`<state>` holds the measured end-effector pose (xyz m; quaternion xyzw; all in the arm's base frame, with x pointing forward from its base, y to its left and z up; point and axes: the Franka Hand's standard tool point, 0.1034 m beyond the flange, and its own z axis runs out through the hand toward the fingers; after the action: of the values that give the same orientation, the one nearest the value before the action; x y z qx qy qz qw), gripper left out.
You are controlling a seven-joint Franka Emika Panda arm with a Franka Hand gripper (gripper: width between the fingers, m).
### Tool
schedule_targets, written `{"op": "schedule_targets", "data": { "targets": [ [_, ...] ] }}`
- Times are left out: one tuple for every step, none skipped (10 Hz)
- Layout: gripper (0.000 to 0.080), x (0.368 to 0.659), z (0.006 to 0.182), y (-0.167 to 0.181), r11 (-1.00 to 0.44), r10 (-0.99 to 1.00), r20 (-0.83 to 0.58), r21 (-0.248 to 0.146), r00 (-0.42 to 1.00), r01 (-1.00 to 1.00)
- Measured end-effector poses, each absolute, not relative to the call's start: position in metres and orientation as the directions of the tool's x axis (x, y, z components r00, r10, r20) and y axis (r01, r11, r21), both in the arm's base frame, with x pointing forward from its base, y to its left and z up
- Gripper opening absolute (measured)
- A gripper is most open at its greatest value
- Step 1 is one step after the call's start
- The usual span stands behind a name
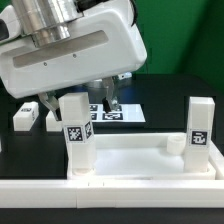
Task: Assemble desk
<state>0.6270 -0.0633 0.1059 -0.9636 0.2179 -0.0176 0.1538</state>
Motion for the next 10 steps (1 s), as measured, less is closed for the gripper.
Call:
{"op": "schedule_targets", "data": {
  "targets": [
    [0.0649,0.6270,0.1059,-0.0628,-0.851,-0.439,-0.038,-0.304,0.898,-0.429],
    [0.0520,0.6270,0.1058,-0.0628,-0.851,-0.438,-0.038,-0.304,0.898,-0.428],
    [0.0384,0.6271,0.1058,-0.0624,-0.842,-0.454,-0.044,-0.304,0.890,-0.445],
    [0.0384,0.6259,0.1047,-0.0644,-0.812,-0.506,-0.064,-0.300,0.860,-0.500],
    [0.0309,0.6259,0.1046,-0.0643,-0.761,-0.580,-0.092,-0.294,0.809,-0.579],
    [0.0308,0.6261,0.1046,-0.0632,-0.707,-0.644,-0.118,-0.286,0.756,-0.647],
    [0.0308,0.6261,0.1045,-0.0631,-0.688,-0.664,-0.126,-0.283,0.737,-0.669],
    [0.0306,0.6266,0.1046,-0.0626,-0.617,-0.730,-0.155,-0.271,0.666,-0.739],
    [0.0306,0.6288,0.1043,-0.0622,-0.516,-0.804,-0.188,-0.253,0.565,-0.818],
    [0.0304,0.6308,0.1042,-0.0607,-0.359,-0.882,-0.232,-0.233,0.410,-0.904]
  ]
}}
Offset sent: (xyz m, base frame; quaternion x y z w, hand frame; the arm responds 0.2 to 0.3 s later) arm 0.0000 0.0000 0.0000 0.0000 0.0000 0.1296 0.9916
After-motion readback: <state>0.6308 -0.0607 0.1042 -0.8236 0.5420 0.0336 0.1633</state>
